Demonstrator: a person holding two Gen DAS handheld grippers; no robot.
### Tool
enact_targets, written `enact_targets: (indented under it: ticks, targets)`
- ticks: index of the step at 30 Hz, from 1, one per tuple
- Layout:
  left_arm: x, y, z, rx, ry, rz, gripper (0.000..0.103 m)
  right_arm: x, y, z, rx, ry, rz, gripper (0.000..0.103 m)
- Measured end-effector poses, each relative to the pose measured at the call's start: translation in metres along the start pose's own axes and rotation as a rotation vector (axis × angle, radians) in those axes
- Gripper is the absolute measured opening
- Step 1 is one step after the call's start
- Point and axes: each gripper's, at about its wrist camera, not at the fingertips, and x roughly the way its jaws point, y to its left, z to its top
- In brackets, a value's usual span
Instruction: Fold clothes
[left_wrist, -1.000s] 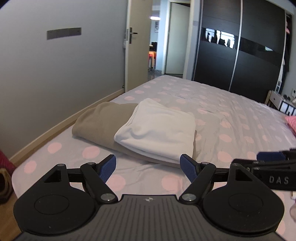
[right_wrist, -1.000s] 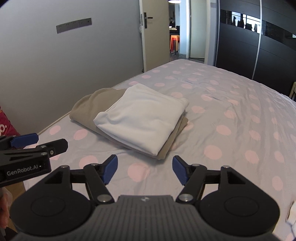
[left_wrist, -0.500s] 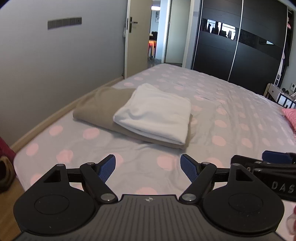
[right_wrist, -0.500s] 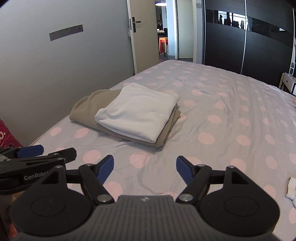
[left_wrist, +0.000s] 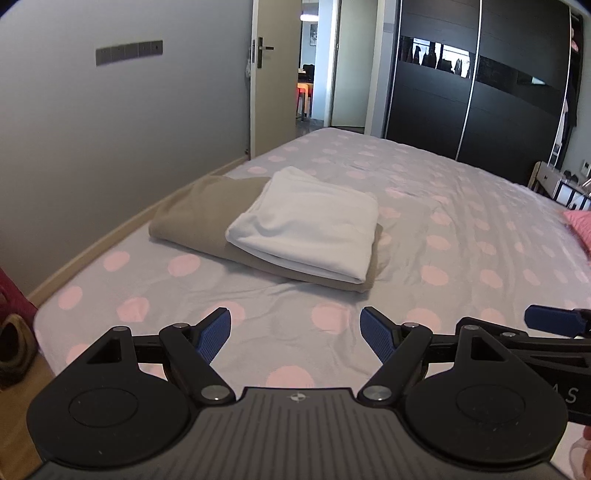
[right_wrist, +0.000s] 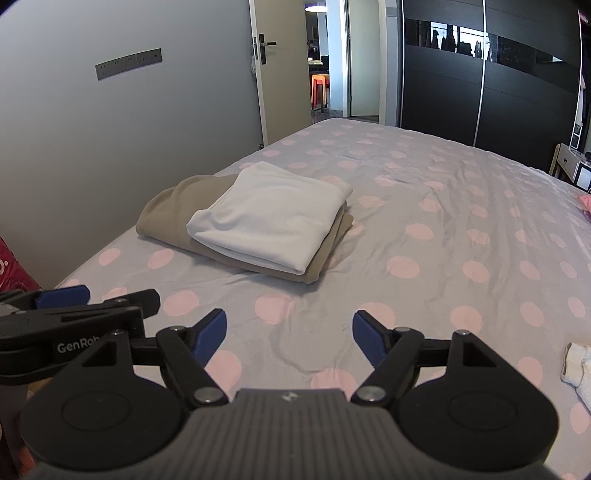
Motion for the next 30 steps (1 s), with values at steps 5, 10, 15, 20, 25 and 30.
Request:
enact_targets:
  ticks: [5, 10, 15, 20, 25, 30]
  targets:
    - [-0.004, -0.002, -0.001, -0.008, 0.002, -0.002, 0.077, -0.004, -0.003, -0.002, 0.006, -0.005, -0.004, 0.078]
    - [-0.008, -0.004, 0.0, -0.003, -0.001, -0.002, 0.077, -0.009, -0.006, -0.002, 0.005, -0.015, -0.014, 0.078]
    - [-0.013, -0.004, 0.002, -0.008, -0.01, 0.001, 0.077, -0.015, -0.008, -0.002, 0.011, -0.031, -0.005, 0.078]
    - [-0.018, -0.009, 0.002, 0.0, -0.023, 0.012, 0.077, -0.021, -0.009, -0.002, 0.005, -0.041, -0.005, 0.078]
    - [-0.022, -0.012, 0.003, 0.013, -0.033, 0.016, 0.076, -0.026, -0.012, -0.003, 0.011, -0.048, -0.007, 0.078]
    - [-0.026, -0.018, 0.001, 0.042, -0.059, 0.031, 0.076, -0.03, -0.015, -0.005, 0.021, -0.049, 0.001, 0.078]
